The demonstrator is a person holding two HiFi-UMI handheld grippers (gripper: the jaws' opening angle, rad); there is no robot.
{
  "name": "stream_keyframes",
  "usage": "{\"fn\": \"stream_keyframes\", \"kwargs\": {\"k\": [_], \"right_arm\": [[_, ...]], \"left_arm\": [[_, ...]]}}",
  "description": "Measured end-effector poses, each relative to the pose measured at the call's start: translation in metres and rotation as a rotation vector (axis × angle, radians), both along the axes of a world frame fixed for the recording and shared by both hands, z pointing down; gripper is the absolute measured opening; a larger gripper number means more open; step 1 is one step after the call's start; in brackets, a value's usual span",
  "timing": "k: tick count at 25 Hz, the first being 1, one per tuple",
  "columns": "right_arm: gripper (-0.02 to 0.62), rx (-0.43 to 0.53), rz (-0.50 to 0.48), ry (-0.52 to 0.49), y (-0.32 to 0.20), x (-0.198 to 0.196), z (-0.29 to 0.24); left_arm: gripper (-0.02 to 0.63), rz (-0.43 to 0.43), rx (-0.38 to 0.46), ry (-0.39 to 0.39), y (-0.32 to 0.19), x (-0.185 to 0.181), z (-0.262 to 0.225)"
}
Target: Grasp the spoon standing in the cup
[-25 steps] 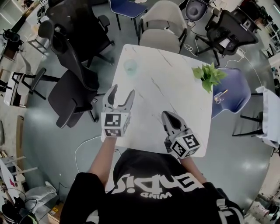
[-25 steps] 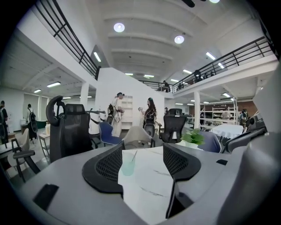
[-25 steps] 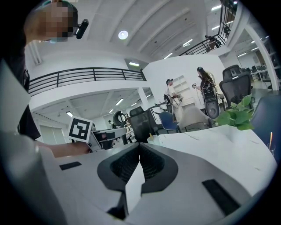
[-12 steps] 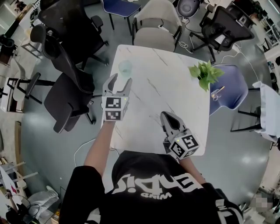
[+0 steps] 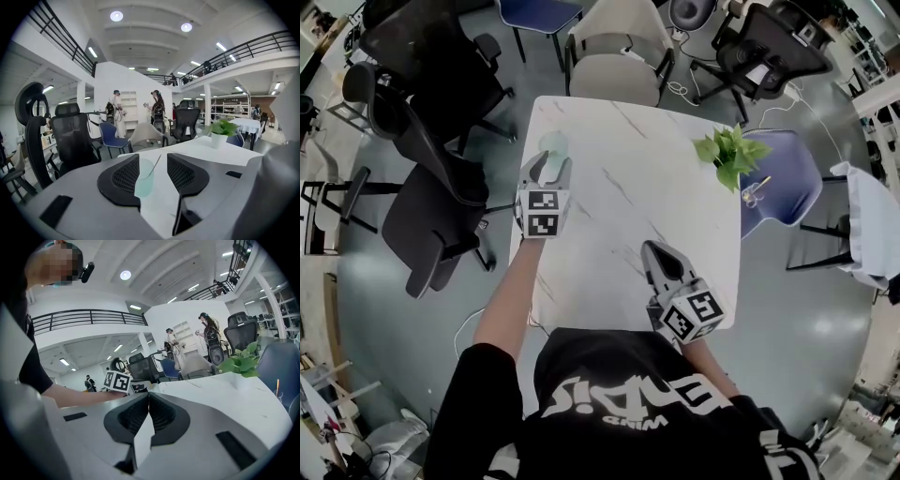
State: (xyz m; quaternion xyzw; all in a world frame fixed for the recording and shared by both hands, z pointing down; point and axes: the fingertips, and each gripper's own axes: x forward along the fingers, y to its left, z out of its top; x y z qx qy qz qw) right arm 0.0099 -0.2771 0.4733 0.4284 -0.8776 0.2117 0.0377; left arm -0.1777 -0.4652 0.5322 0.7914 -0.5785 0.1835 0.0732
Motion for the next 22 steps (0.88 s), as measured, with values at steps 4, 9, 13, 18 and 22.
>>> {"fn": "stream_keyframes", "kwargs": {"k": [4,9,13,18,22], "right_arm": [[0.012,-0.010,0.024,0.006,0.000,0.001,0.002],[0.012,-0.018,0.043,0.018,-0.002,0.002,0.006],[0.012,-0.019,0.061,0.019,-0.004,0.002,0.005],[0.012,-0.020,0.083,0.024,-0.003,0.006,0.006],[0.012,-0.012,0.090,0.033,-0.001,0.009,0.004]], "left_arm": [[0.182,0.006,-0.032,-0.011,-0.011,-0.002,0.018],[0.145,0.017,-0.065,-0.029,-0.022,0.000,0.033],[0.117,0.024,-0.056,-0.028,-0.028,-0.001,0.037],[0.085,0.039,-0.053,-0.032,-0.030,0.003,0.039],[0.060,0.036,-0.051,-0.038,-0.031,0.004,0.038]]}}
